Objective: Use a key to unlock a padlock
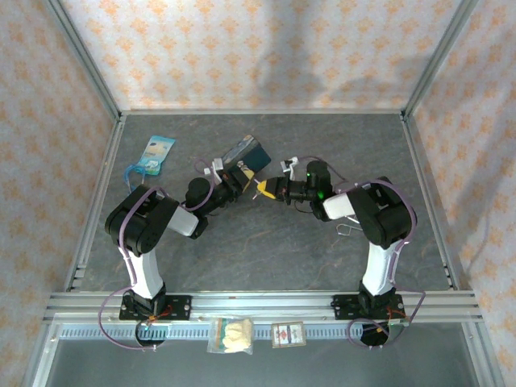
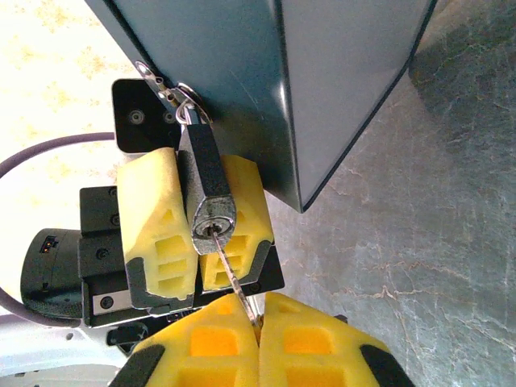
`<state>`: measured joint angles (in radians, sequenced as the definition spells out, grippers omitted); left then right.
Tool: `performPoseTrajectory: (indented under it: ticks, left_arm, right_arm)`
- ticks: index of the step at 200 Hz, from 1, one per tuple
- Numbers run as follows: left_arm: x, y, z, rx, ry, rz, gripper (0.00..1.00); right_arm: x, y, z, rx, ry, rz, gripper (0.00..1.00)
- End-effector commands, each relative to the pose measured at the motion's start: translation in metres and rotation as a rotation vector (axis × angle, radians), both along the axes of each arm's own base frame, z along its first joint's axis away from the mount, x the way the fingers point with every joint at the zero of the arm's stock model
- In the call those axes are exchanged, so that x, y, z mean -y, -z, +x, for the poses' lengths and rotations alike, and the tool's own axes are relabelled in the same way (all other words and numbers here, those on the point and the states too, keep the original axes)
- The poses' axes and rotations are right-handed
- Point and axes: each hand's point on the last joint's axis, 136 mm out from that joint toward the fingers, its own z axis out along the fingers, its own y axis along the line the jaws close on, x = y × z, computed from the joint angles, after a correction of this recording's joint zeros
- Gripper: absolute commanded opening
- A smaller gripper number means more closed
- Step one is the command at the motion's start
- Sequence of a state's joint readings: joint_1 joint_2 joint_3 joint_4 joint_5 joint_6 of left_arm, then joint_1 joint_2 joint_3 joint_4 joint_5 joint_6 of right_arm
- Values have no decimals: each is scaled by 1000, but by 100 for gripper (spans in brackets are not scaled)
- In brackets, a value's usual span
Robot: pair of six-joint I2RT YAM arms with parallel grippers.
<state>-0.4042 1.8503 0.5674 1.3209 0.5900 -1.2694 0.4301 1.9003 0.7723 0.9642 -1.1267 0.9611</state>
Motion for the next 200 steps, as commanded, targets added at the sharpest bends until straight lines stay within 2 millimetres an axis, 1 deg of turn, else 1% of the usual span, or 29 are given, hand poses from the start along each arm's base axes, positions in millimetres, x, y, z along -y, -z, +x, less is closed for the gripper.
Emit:
performPoseTrajectory:
  ticks: [1,30,47,62,75,78,101,113,151,169,179,200]
  left_arm:
    - [34,-6,-31,51,192,27,0]
    - [43,-4,-35,52,219,42,0]
    - [45,-3,-38,42,228,29,0]
    - [46,-6,-41,35,233,-8,0]
    - [46,-8,-42,21,234,-43,0]
    - [46,-13,-42,38,235,-59,0]
    - [48,-22,-43,37,242,-123,0]
    - [50,-29,-43,47,247,-149,0]
    - [52,-42,-44,67,258,-191,0]
    - [53,-43,-44,70,266,-192,0]
    - [53,-43,-45,71,269,-190,0]
    - [54,-40,-47,78,279,-173,0]
  right_arm:
    - [1,-32,26,97,95,28,0]
    - [3,-35,30,129,119,21,0]
    - [5,-37,33,197,139,-5,0]
    - [8,-31,39,257,169,-75,0]
    - [7,-30,39,315,175,-115,0]
    - [7,-31,38,330,172,-118,0]
    - [1,-36,31,398,147,-111,0]
    - [0,-38,29,416,136,-97,0]
    - [-4,-38,23,432,109,-49,0]
    - [-6,-35,24,415,98,-36,0]
    - [-7,-29,27,387,101,-42,0]
    - [-11,-25,32,322,91,-32,0]
